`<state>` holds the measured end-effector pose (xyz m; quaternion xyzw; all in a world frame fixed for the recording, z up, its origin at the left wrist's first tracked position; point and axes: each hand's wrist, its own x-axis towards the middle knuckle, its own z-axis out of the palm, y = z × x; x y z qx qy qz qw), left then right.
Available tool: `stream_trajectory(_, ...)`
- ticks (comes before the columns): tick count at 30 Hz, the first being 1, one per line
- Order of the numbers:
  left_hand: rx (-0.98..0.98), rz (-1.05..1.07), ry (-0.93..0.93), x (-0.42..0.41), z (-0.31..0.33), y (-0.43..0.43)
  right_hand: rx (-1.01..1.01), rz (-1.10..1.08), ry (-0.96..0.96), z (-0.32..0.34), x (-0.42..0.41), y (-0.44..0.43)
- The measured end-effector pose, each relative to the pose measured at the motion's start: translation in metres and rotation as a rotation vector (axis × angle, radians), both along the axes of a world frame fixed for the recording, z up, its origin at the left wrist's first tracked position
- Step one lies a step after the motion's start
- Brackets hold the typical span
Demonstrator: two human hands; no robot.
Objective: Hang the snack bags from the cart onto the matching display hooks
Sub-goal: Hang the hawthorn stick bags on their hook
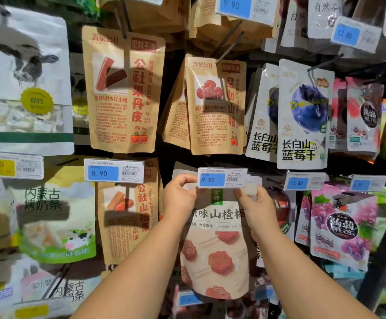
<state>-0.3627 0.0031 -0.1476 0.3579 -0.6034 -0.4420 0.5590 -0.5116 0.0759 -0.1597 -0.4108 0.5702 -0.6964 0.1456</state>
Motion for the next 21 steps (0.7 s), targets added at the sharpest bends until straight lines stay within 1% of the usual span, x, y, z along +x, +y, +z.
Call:
stream_trajectory(5, 0.011, 0.047, -0.023, 0.0, -0.001, 0.0, 0.071, 0.013, -0.009, -0.013, -0.001, -0.001)
stream_trajectory(14, 0.061, 0.094, -0.044, -0.005, 0.0, -0.007, 0.177, -0.16, 0.071, -0.013, 0.0, -0.021)
stream_trajectory(21, 0.045, 0.246, -0.001, -0.007, -0.013, -0.025, 0.255, -0.239, 0.093, -0.017, 0.007, -0.026)
